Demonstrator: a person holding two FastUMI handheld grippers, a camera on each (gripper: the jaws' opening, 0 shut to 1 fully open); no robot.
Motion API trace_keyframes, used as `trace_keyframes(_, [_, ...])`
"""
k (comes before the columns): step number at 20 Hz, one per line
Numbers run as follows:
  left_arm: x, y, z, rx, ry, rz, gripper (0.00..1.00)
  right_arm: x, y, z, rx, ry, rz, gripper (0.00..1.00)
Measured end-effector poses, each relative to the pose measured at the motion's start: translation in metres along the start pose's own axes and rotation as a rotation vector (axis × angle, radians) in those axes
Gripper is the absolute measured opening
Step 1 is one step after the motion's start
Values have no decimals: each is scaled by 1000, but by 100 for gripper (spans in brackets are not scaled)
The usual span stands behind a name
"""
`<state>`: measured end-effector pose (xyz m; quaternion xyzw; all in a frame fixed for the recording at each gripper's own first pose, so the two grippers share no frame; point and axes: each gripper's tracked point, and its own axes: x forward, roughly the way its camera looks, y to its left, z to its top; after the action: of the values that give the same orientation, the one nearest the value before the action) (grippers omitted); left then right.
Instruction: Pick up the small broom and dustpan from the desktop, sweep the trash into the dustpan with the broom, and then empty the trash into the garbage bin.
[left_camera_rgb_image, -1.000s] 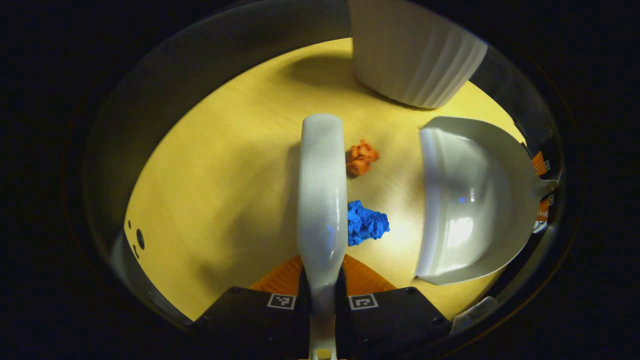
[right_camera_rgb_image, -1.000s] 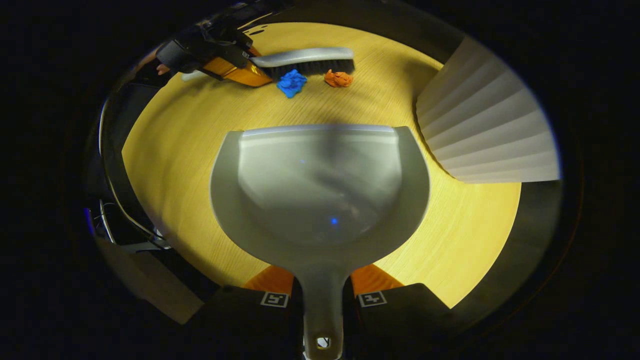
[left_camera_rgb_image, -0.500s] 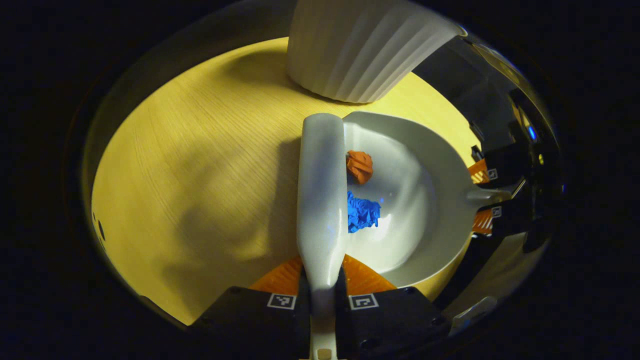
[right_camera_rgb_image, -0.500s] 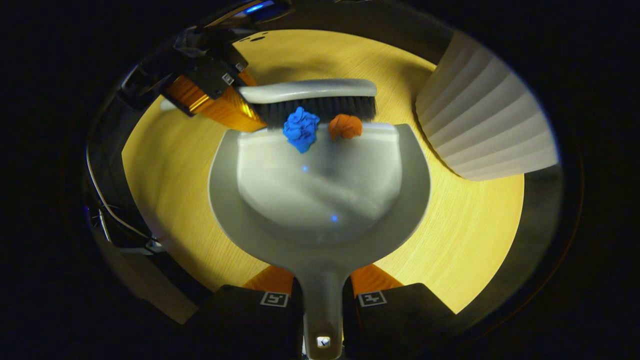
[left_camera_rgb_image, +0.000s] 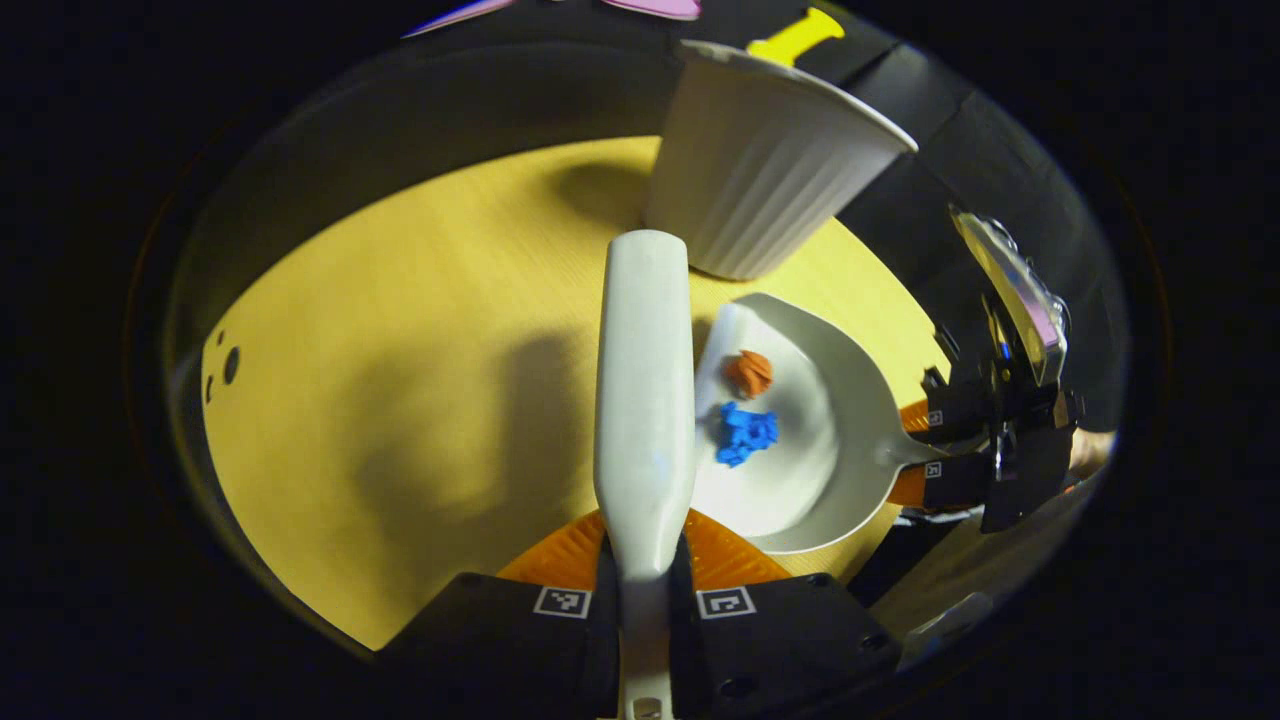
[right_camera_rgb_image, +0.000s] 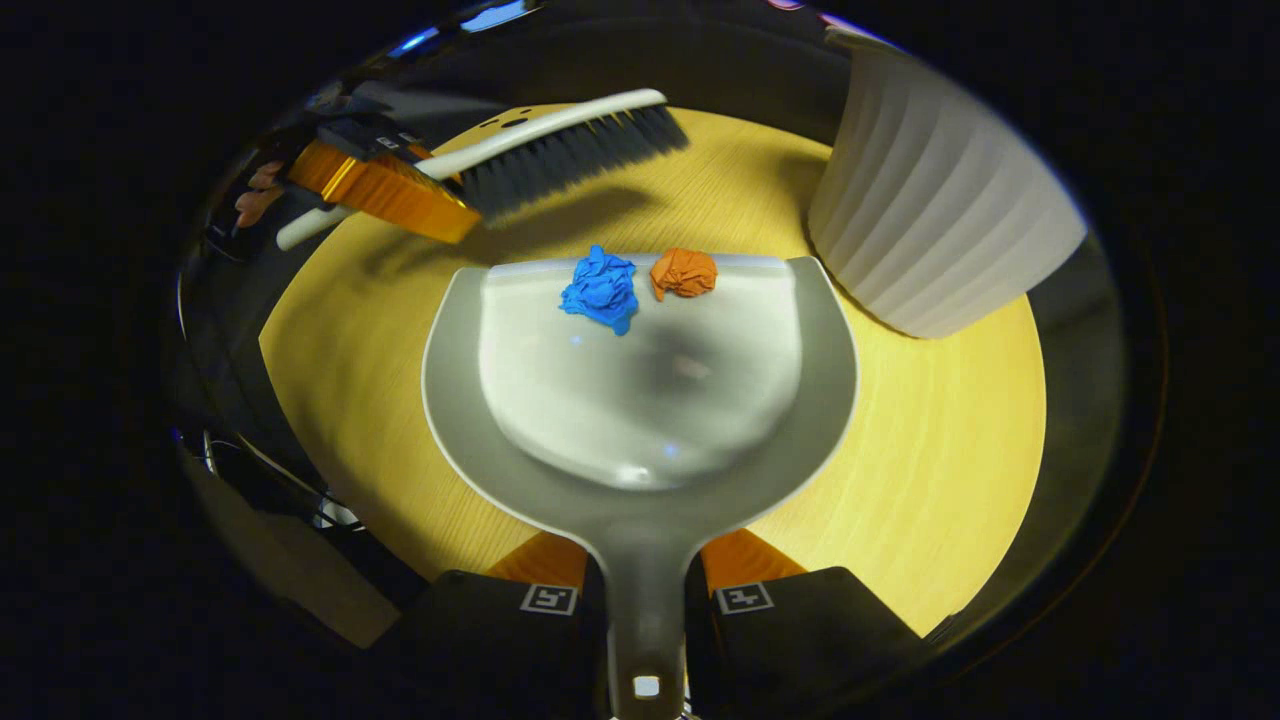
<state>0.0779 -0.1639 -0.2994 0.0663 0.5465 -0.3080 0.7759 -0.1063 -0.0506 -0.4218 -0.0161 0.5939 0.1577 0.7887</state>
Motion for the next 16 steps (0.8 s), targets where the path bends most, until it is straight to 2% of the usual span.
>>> trace_keyframes(2, [-26, 23, -4, -81, -49, 77, 24, -18, -3, 2, 38, 6, -38, 35])
trace_keyframes(4, [-32, 47, -27, -106, -32, 173, 24, -39, -4, 6, 89, 10, -64, 35])
trace_keyframes(5, [-33, 52, -37, -118, -26, 196, 24, -52, -7, 10, 121, 8, -82, 40])
trace_keyframes(6, [-32, 51, -46, -136, -17, 197, 24, -63, -11, 17, 153, 15, -96, 35])
trace_keyframes(7, [-31, 49, -53, -153, -5, 192, 24, -74, -14, 23, 180, 15, -110, 40])
trace_keyframes(8, [-30, 46, -58, -160, 6, 190, 22, -85, -15, 30, 200, 9, -125, 40])
trace_keyframes(9, [-28, 43, -65, -163, 12, 183, 24, -96, -15, 37, 218, 7, -140, 35])
trace_keyframes(12, [-21, 24, -97, -165, 33, 137, 24, -130, -22, 54, 278, -27, -173, 35])
trace_keyframes(13, [-19, 20, -102, -163, 36, 125, 24, -144, -27, 59, 301, -36, -175, 40])
trace_keyframes(14, [-18, 15, -109, -156, 39, 114, 24, -160, -35, 63, 327, -45, -181, 40])
trace_keyframes(15, [-18, 14, -116, -147, 42, 108, 24, -169, -43, 72, 343, -56, -191, 31])
trace_keyframes(16, [-18, 13, -122, -136, 46, 104, 24, -176, -51, 80, 360, -60, -208, 31])
